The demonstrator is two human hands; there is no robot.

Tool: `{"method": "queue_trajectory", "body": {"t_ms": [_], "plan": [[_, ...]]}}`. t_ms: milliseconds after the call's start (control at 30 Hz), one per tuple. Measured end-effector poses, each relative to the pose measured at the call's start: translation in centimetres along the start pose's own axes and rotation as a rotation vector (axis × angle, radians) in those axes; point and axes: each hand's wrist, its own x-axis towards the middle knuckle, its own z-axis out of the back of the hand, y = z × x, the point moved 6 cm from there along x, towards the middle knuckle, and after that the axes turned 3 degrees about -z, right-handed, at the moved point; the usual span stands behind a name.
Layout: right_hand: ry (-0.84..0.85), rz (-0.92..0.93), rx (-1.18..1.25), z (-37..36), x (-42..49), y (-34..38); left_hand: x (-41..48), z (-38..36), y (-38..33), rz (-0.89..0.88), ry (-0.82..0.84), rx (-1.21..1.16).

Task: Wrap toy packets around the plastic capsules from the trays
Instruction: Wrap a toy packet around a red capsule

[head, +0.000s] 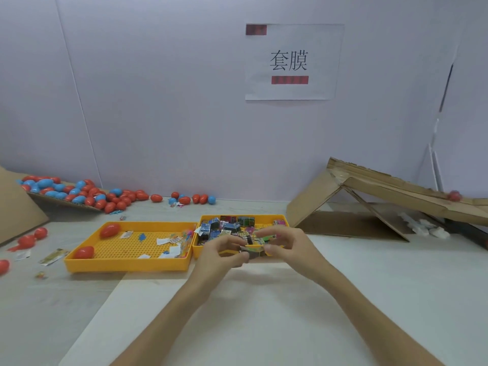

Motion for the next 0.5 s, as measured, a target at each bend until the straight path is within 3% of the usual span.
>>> {"method": "queue_trajectory", "body": {"t_ms": [167,500], "plan": [[-0.066,0.108,-0.147,-0.8,-0.9,1.0,0.1,0.4,-0.4,-0.018,-0.028,-0.069],[-0.201,0.180,-0.157,-1.2,-1.1,1.2,-1.0,-1.2,-2.3,-0.425,-0.022,0.349]]}}
